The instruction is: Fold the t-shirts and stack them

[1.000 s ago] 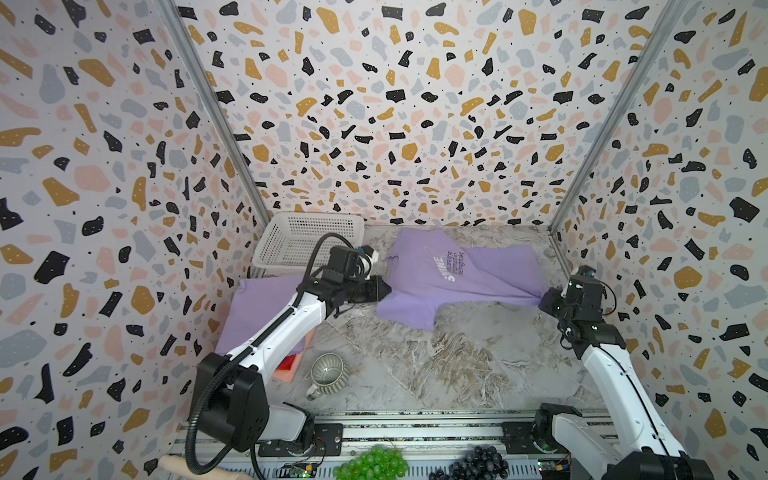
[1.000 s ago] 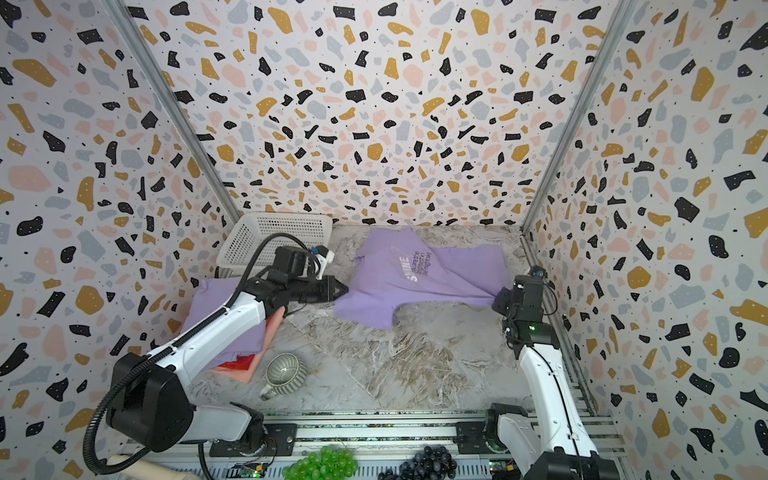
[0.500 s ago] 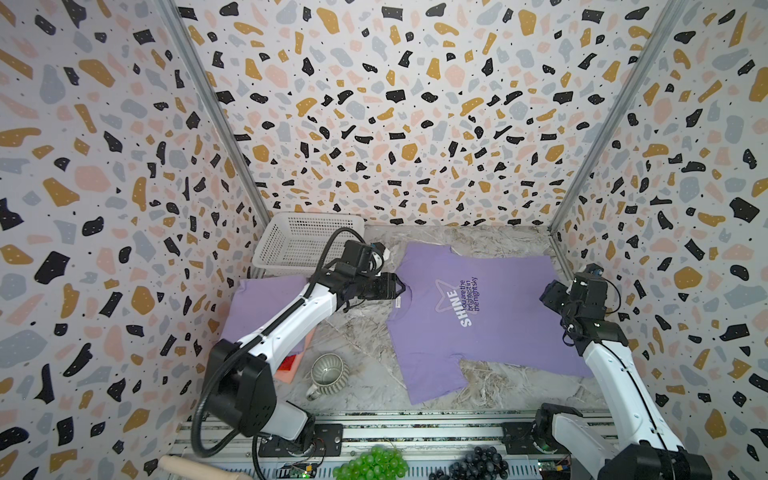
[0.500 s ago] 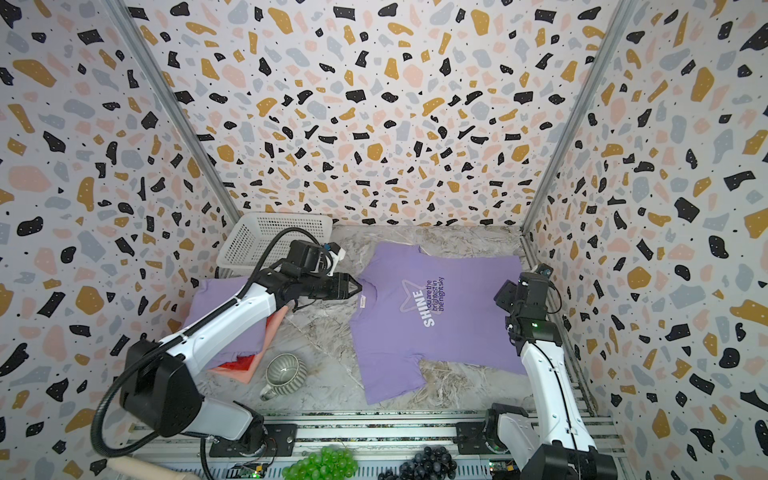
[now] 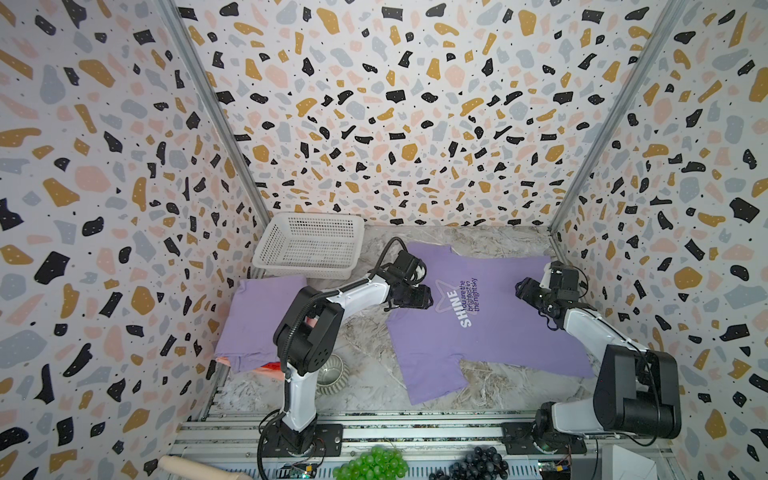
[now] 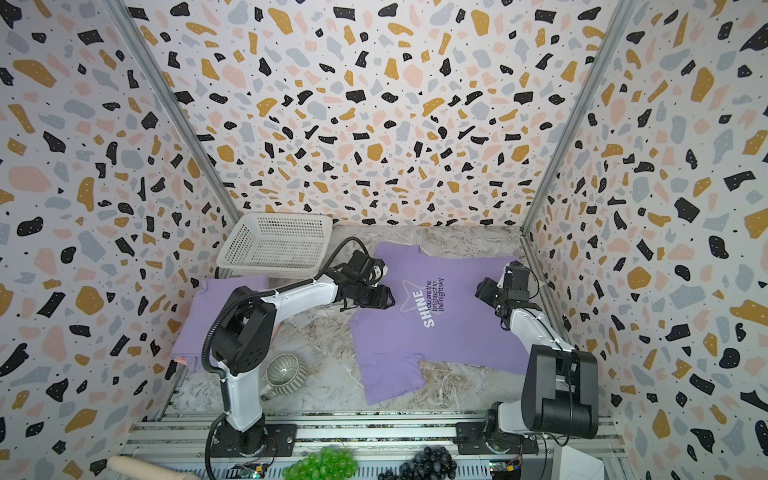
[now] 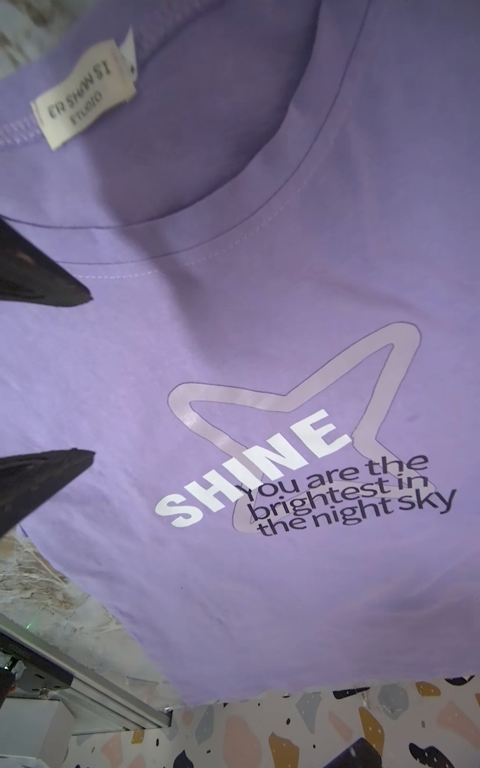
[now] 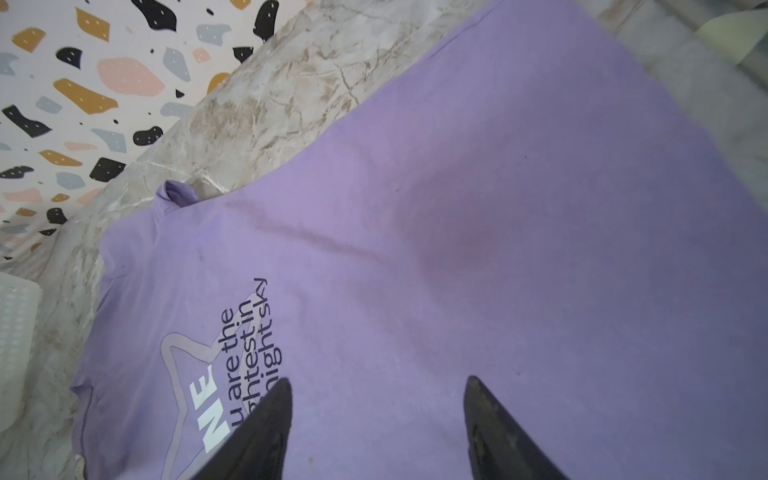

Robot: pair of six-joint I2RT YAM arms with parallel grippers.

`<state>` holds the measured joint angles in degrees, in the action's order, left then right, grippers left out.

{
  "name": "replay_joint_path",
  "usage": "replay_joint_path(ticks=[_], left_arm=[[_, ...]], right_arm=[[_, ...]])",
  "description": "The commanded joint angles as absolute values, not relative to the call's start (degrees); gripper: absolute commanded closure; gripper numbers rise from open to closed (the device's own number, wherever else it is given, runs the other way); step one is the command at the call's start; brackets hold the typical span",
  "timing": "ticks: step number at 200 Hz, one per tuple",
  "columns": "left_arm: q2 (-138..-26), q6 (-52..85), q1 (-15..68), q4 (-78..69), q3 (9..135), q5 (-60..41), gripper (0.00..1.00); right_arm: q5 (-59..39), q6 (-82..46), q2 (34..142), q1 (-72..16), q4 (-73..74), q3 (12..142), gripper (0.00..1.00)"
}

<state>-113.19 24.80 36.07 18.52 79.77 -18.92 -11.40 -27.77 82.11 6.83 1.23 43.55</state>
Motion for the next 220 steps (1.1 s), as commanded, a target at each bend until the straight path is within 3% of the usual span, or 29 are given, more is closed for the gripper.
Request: replay_joint_path(ticks=[1,50,111,179,220], left_arm=[[-115.6,26.1,36.4,17.2,82.2,-17.4,0.45],[-119.3,27.8,35.6,17.4,81.9,-13.0,0.45],[-124.6,29.6,29.0,16.3,84.4,-12.0,0.45],[-133.8,26.7,21.8,21.0,103.0,-11.0,0.45],[-133.0,24.9,20.6,21.8,109.8,-10.6,0.46]], right_arm=[[-14.4,-27.2,85.1,6.3,2.6,44.8,0.36],[-14.5,-26.9,93.1,4.5,4.5,46.6,0.36],[-14.7,-28.4,105.9,2.1,5.9,56.0,0.38],[-18.3,-29.3,123.4,-1.5,3.6,81.0,0.40],[-18.6,-27.9,122.1,-2.5,2.1,86.2,0.41]])
